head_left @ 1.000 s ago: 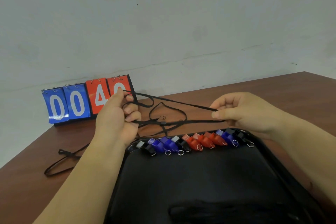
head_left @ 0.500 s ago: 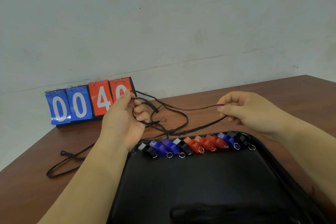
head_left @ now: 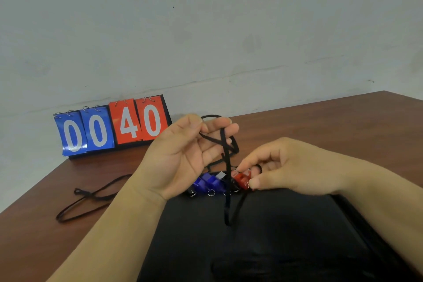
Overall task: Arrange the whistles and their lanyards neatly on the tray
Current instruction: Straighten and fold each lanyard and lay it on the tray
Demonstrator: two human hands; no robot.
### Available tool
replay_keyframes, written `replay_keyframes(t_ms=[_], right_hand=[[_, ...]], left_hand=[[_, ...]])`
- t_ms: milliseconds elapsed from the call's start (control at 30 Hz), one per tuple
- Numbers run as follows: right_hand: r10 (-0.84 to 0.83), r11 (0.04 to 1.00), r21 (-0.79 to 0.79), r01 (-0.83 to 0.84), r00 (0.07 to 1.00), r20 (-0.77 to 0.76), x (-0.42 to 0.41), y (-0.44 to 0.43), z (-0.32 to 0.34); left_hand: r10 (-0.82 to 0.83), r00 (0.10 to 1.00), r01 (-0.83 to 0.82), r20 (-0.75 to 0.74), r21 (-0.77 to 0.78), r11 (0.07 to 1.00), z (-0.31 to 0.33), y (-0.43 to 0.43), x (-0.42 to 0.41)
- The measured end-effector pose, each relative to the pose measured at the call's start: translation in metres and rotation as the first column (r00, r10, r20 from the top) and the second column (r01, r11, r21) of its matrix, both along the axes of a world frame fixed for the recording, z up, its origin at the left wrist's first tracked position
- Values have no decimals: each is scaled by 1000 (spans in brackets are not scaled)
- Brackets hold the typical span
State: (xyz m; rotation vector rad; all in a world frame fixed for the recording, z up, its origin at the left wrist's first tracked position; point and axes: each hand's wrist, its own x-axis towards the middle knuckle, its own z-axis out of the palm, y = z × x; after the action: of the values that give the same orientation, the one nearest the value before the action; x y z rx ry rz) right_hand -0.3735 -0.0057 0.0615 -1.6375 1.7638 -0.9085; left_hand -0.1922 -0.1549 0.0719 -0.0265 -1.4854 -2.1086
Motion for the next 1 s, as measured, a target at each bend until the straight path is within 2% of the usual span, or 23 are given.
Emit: replay_keyframes(t_ms=[167, 267, 500, 633, 733, 867, 1000], right_hand=[[95, 992, 86, -94, 995, -6, 3, 0, -3], [141, 986, 100, -135, 988, -63, 8, -3, -5], [136, 988, 81, -132, 989, -50, 20, -10, -14], [92, 995, 52, -87, 992, -83, 19, -9, -11], [-4, 1000, 18, 6, 995, -95, 8, -3, -1], [-136, 991, -16, 136, 987, -79, -10, 6, 13], [-151, 975, -145, 166, 982, 109, -22, 13, 22]], left_hand=[[-26, 1000, 26, 10, -7, 1000, -1, 6, -3], [-29, 1000, 29, 2, -9, 1000, -2, 8, -5], [-37, 999, 37, -22, -9, 999, -3, 8, -6], [22, 1000, -22, -13, -6, 1000, -3, 5, -6], [153, 988, -154, 19, 50, 987, -4, 0, -7], [306, 945, -307, 116, -4, 952, -4, -7, -5], [238, 965, -237, 105, -26, 971, -2, -9, -1]])
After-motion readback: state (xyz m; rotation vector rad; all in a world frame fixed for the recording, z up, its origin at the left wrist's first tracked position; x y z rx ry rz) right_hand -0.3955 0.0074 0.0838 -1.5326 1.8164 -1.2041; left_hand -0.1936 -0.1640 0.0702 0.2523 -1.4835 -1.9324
